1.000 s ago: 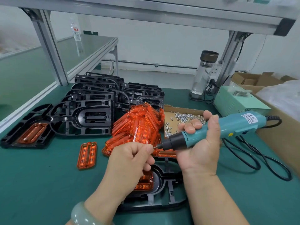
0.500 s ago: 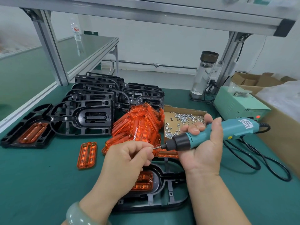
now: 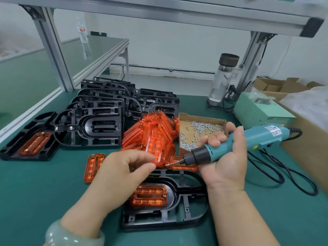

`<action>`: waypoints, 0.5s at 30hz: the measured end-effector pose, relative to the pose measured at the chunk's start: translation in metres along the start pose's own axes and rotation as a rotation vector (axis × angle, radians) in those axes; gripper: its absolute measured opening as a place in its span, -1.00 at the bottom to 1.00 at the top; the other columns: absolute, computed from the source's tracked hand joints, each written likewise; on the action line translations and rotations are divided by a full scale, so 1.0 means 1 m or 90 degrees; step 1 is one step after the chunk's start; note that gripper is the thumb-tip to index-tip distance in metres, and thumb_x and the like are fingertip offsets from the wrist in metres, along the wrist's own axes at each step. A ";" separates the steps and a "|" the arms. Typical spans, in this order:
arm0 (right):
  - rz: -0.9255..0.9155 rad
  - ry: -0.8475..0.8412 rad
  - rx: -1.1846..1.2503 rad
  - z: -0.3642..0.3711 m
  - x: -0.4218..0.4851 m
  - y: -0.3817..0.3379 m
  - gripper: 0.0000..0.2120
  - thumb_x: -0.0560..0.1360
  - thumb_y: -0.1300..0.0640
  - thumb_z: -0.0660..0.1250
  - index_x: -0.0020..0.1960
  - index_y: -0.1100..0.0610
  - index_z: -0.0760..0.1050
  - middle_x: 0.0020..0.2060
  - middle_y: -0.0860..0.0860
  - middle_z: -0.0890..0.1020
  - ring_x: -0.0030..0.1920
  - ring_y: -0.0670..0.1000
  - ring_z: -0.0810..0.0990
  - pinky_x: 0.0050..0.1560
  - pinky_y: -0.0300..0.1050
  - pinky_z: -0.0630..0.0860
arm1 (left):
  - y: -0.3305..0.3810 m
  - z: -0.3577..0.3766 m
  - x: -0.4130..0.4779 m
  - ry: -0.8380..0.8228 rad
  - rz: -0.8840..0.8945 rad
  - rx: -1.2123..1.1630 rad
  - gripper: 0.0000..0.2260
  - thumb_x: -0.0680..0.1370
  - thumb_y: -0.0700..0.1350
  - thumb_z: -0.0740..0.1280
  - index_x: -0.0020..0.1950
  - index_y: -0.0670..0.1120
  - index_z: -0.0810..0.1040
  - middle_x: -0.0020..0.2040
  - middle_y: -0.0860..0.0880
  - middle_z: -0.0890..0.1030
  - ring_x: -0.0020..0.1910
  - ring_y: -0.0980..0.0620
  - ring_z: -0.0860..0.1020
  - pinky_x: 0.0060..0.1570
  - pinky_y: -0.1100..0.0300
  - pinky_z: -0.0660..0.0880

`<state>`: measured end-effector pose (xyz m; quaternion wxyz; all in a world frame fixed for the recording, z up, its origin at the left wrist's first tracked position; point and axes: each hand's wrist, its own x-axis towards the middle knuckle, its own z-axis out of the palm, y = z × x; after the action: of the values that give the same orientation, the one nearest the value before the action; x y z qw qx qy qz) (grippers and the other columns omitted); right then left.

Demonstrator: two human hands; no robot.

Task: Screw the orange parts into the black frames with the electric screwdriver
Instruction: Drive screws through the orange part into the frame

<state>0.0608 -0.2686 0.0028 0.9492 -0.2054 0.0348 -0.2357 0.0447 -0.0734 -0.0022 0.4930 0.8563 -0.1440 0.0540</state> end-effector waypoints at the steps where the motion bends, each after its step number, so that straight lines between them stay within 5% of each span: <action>1: -0.006 0.002 -0.011 -0.001 0.001 -0.002 -0.80 0.40 -0.04 0.34 -0.04 0.02 0.44 -0.45 -0.11 0.40 -0.51 -0.14 0.38 -0.26 -0.24 0.49 | -0.003 -0.006 -0.001 -0.035 0.008 0.075 -0.87 0.40 -0.03 0.46 -0.25 0.23 0.62 -0.17 0.38 0.60 -0.14 0.37 0.55 -0.18 0.55 0.40; 6: -0.016 -0.003 -0.055 -0.003 0.004 -0.009 -0.80 0.40 -0.03 0.34 -0.04 0.02 0.44 -0.45 -0.11 0.40 -0.49 -0.13 0.37 -0.25 -0.23 0.46 | -0.005 -0.006 -0.008 -0.215 0.084 0.319 -0.91 0.44 0.09 0.39 -0.08 0.26 0.62 -0.16 0.26 0.51 -0.09 0.27 0.48 -0.04 0.28 0.45; 15: 0.002 -0.038 -0.161 0.000 0.004 -0.014 -0.75 0.36 -0.01 0.35 -0.02 0.05 0.43 -0.48 -0.09 0.40 -0.54 -0.12 0.37 -0.32 -0.26 0.47 | -0.005 0.024 -0.008 -0.174 0.125 0.400 -0.79 0.55 0.09 0.22 0.10 0.15 0.58 -0.02 0.15 0.48 0.07 0.15 0.39 0.03 0.21 0.41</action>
<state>0.0583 -0.2816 0.0081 0.9168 -0.3300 0.0361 -0.2219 0.0374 -0.0902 -0.0202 0.1740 0.9477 -0.2663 0.0275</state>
